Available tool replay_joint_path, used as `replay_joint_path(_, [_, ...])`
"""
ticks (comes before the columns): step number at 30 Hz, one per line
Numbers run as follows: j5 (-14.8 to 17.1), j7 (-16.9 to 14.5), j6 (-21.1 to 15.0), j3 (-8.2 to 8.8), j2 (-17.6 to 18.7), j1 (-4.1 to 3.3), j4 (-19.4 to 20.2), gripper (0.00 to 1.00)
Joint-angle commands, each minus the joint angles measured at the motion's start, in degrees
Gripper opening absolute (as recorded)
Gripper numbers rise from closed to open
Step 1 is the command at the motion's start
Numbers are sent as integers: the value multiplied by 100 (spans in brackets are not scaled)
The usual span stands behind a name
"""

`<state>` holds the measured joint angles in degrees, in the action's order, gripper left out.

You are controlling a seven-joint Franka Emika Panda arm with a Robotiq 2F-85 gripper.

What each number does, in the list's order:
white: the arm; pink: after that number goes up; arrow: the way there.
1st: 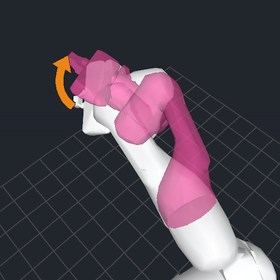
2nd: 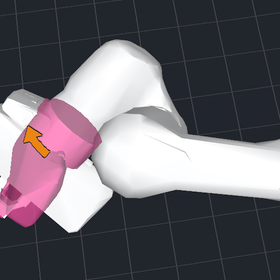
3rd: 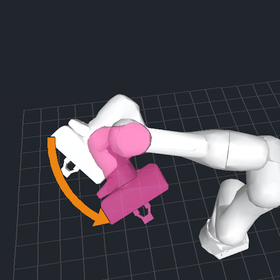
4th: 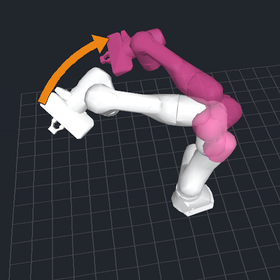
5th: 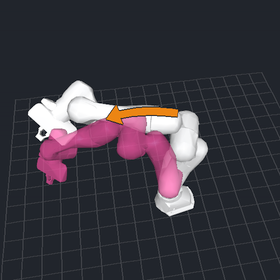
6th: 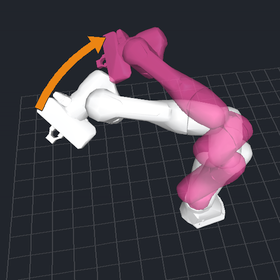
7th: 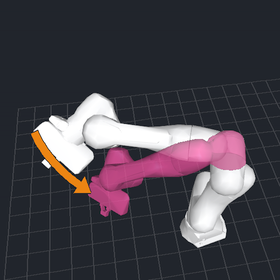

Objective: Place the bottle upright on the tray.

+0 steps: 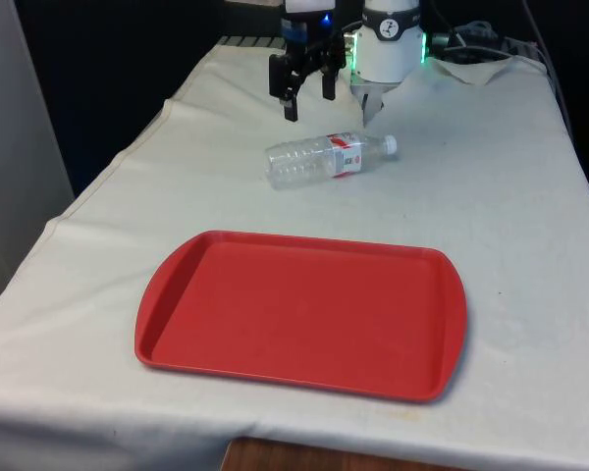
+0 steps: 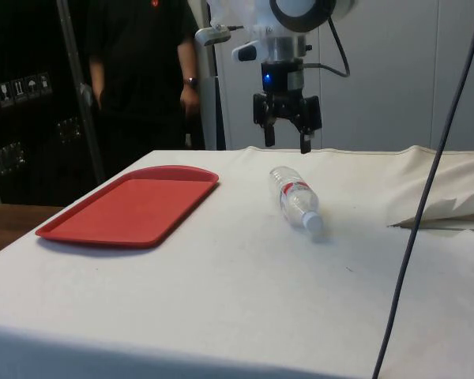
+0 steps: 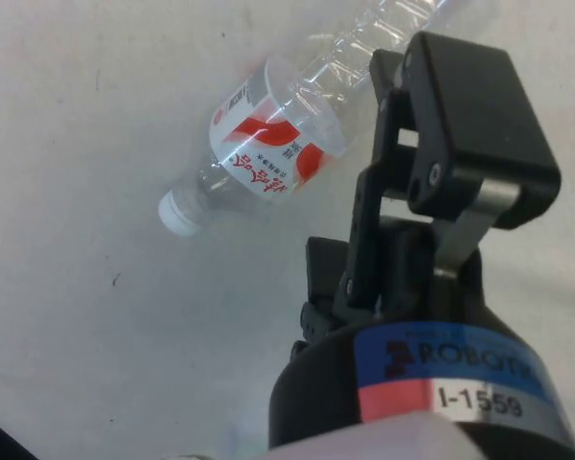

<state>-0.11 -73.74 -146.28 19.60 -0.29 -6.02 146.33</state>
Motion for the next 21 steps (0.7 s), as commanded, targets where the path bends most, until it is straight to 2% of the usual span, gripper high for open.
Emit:
replay_joint_path(1, [0,-52,0,-6,6,0,0,100])
replay_joint_path(2, [69,-183,-92,-11,6,-11,29,100])
replay_joint_path(10, [57,-613,-86,-17,34,-11,29,100])
replay_joint_path(11, [0,-498,0,-6,34,0,6,100])
replay_joint_path(14, [40,-733,-69,-11,29,-6,29,100])
replay_joint_path(20, [11,-957,-46,-17,0,-6,29,100])
replay_joint_path(21, [0,-905,0,-6,34,0,6,100])
